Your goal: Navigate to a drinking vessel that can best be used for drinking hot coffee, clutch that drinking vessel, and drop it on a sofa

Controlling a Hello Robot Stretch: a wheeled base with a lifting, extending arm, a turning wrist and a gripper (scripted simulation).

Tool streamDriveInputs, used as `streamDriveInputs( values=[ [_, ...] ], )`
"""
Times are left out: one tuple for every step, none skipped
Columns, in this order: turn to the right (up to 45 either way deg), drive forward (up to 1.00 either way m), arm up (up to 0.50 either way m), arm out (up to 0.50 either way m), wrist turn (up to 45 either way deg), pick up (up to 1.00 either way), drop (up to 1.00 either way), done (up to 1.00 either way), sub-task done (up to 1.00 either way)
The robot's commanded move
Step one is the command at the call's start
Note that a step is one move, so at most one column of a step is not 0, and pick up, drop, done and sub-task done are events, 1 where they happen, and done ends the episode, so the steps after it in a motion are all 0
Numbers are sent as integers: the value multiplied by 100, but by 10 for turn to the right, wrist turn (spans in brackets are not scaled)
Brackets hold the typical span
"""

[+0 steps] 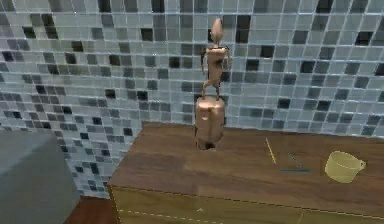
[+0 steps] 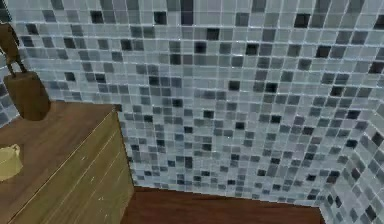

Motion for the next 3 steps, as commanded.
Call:
streamDriveInputs(
  values=[
    [390, 0, 0, 0, 0, 0, 0, 0, 0],
    [0, 35, 0, 0, 0, 0, 0, 0, 0],
    [-450, 0, 0, 0, 0, 0, 0, 0, 0]
  ],
)
